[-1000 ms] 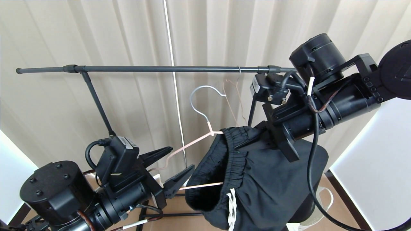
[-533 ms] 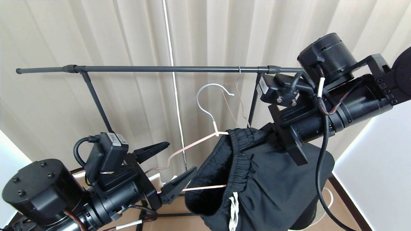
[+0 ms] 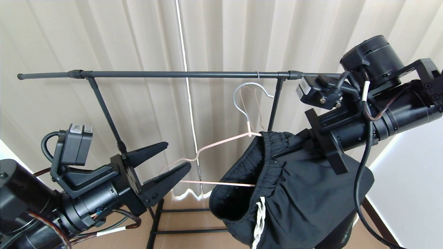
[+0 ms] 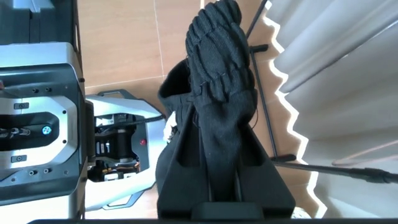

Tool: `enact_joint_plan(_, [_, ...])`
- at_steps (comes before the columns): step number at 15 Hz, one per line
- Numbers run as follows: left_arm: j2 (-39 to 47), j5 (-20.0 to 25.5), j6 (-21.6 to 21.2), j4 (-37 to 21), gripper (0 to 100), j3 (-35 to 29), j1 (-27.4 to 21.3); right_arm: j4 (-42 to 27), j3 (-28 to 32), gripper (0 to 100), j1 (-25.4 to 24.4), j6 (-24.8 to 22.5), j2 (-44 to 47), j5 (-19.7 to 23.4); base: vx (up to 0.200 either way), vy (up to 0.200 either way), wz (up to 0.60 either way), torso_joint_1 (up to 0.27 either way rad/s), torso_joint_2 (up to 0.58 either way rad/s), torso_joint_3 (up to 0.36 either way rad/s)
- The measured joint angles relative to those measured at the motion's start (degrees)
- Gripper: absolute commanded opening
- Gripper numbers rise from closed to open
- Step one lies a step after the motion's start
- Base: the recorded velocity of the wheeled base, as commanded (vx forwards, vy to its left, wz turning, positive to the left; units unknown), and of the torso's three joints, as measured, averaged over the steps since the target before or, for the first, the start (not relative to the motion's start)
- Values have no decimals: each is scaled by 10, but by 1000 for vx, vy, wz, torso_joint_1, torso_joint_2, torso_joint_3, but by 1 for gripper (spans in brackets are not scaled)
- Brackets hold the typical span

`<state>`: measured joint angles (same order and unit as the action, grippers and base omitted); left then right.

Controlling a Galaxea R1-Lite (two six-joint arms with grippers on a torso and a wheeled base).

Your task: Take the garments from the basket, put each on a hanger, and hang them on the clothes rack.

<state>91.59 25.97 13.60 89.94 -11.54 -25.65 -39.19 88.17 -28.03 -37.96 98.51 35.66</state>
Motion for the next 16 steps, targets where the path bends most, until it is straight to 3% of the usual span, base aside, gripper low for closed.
enact_joint_plan(3, [-10,81,109,0,100,-12,45,51,-51,0,30,28,-24,-1,0,0,0,0,0,0])
enact_joint_plan(4, [-12,86,115,-19,100,-20,54,77,-80,0,37,33,-34,-1,0,0,0,0,0,0])
enact_joint_plan(6, [-15,86,110,-117,100,-38,55,162,-163,0,50,39,-55,0,0,0,0,0,0,0])
enact_joint_plan(9, [-15,84,49,-205,100,-55,31,363,-287,0,68,48,-79,-4,0,0,0,0,0,0])
enact_joint_plan(12, [4,20,-8,-263,100,-63,-10,388,-327,0,73,72,-107,-7,0,0,0,0,0,0])
enact_joint_plan(16, [54,-100,-41,-267,100,-71,-63,396,-336,0,72,100,-130,-7,0,0,0,0,0,0])
